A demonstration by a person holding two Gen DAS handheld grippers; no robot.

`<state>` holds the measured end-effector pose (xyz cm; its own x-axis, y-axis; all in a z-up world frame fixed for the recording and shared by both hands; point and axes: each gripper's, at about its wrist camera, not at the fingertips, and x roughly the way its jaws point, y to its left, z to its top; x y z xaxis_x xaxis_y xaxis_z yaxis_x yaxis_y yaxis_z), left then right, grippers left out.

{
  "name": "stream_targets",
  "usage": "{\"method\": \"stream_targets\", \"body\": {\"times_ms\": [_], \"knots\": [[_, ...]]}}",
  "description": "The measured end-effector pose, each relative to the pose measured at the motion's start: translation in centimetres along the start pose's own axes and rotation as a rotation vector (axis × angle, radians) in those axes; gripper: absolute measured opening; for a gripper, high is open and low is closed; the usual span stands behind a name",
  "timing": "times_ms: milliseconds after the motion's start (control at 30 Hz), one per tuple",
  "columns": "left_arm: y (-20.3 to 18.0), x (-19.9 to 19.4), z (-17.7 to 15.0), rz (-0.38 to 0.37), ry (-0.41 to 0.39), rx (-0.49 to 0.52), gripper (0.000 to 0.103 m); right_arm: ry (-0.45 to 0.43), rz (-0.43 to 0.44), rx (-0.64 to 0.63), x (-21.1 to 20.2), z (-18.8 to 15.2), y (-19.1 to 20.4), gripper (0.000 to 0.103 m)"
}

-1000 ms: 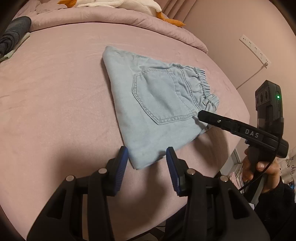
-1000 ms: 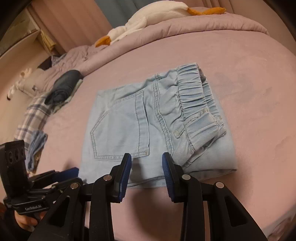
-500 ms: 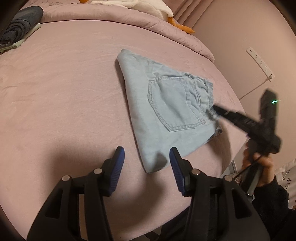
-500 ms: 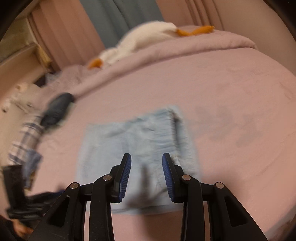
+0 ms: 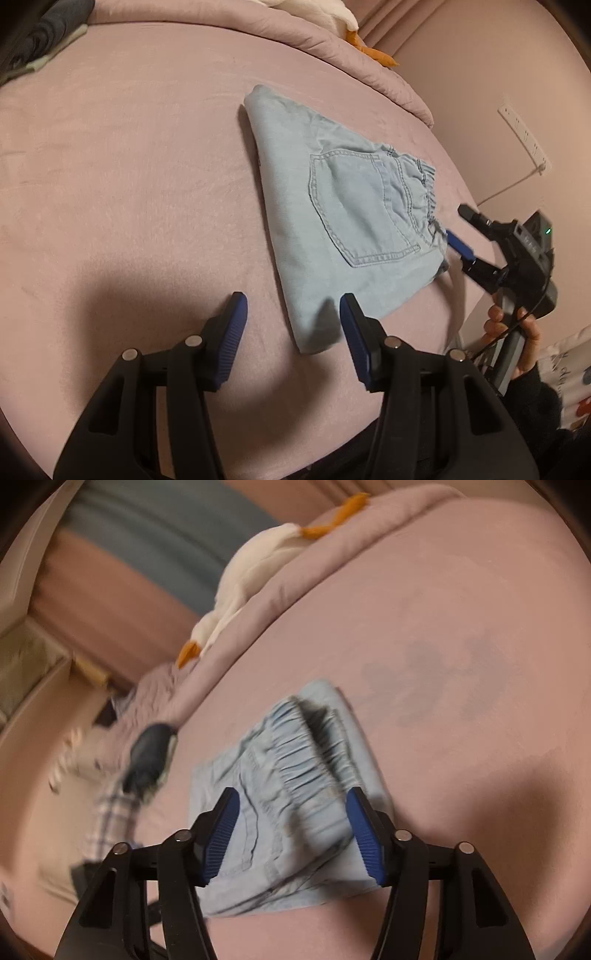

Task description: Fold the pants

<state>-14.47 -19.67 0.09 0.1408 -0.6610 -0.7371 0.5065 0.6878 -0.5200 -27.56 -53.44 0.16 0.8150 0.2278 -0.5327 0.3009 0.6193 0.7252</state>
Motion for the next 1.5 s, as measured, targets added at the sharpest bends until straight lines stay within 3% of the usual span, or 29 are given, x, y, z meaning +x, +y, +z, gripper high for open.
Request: {"method": "stream_targets", "body": {"times_ms": [200,300,667,933,1200,1333,1500], "knots": [[1.0,0.0,0.4,-0.063,0.006,-0.074,0.056,0.029,-0.038,0.131,-0.2,0.3,-3.5,0.065],[1.0,0.1,0.6,-0.077,0.007,-0.085,0.057,0.051,0.001,0.162,0.1,0.4,-4.1,0.065],[1.4,0.7,1.6,-0.111,0.011,-0.096,0.063,0.211,0.014,0.066,2.5,1.9,-2.7,0.069],[0.9,1.3,2.2,-0.109,0.002,-0.075,0.069,0.248,0.029,0.010,4.5,2.3,-1.8,0.071],[-0.3,2.7,3.7,-0.113,0.013,-0.032,0.070,0.292,0.004,-0.097,6.5,2.6,0.5,0.083],[-1.2,3.5,4.4,-0.113,0.022,0.001,0.076,0.335,0.000,-0.155,7.4,2.5,1.5,0.084],[-1.6,4.3,5.0,-0.115,0.029,0.024,0.076,0.370,0.007,-0.209,8.6,2.6,2.2,0.084]]}}
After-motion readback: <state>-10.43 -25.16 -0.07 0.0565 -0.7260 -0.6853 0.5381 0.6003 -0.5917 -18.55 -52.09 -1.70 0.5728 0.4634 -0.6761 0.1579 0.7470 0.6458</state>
